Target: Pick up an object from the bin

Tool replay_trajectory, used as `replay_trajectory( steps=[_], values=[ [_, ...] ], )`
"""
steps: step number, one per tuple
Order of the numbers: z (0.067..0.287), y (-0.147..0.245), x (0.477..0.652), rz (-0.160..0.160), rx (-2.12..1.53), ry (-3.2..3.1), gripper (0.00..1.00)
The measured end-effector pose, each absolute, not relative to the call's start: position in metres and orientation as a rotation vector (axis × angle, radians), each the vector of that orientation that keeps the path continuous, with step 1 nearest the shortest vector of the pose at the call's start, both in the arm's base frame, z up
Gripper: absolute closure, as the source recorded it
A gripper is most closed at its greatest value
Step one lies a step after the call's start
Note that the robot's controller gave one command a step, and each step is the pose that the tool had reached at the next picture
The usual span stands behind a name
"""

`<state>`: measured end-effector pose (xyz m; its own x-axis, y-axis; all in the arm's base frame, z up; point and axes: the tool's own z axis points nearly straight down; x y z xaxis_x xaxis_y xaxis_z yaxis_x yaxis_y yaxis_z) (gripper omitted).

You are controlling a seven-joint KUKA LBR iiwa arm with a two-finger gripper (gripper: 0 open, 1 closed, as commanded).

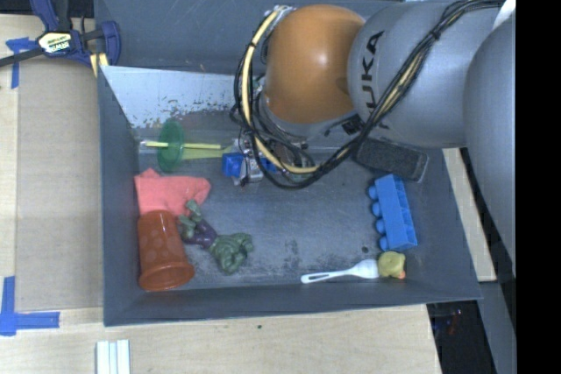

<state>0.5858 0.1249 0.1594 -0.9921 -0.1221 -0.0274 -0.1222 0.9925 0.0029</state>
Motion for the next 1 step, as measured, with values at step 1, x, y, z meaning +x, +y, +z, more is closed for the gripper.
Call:
replay_trajectory(
  steps=[1],
  values=[
    [0.2138,0.1251,0.5771,0.006,-0.109,3.124,1.0]
  ],
)
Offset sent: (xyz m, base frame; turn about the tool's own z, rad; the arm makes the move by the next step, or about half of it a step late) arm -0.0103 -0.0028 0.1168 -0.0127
